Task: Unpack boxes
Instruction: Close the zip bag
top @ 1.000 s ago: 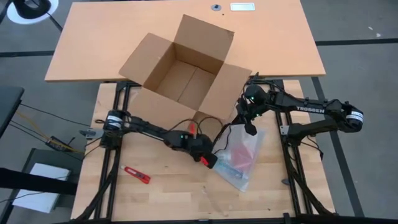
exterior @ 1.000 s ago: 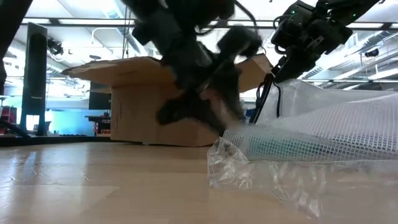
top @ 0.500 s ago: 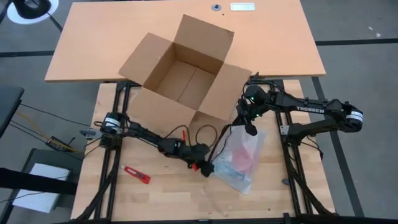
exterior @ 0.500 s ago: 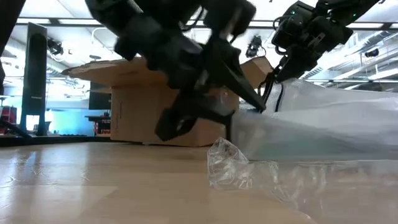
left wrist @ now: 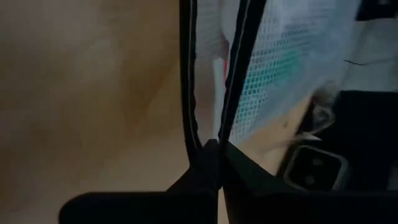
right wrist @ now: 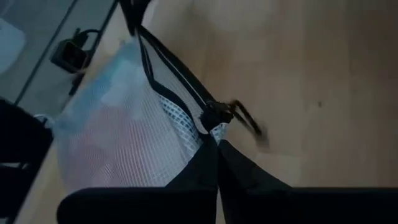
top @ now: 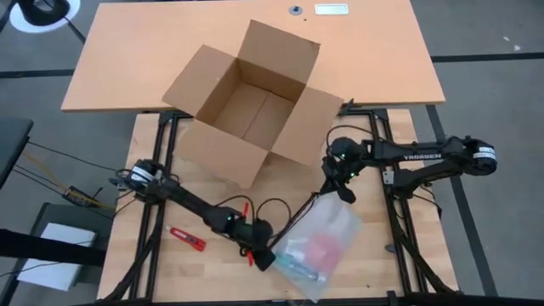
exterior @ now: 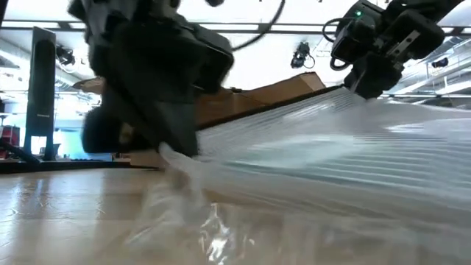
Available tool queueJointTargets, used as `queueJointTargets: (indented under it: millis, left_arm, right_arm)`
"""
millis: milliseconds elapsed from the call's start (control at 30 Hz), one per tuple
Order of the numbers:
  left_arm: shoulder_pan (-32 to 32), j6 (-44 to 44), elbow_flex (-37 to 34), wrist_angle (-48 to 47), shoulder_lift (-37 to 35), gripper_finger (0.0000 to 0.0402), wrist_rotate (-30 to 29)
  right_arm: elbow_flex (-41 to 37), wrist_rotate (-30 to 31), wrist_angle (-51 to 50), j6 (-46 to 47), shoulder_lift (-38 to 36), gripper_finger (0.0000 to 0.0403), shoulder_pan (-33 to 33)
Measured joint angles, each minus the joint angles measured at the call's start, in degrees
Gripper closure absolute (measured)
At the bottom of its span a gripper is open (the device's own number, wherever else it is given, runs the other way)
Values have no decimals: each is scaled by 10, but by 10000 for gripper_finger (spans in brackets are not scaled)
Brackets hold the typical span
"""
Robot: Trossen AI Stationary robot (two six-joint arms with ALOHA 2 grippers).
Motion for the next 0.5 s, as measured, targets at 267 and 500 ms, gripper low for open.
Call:
queueJointTargets:
  millis: [267,500]
  left_arm:
    - [-2,11,5,-209,-112,394,-77]
    - [-1,37,103,-504,-178,394,-152]
  right_arm:
    - [2,36,110,36,-1,403,26]
    - [44,59,209,36,-1,403,26]
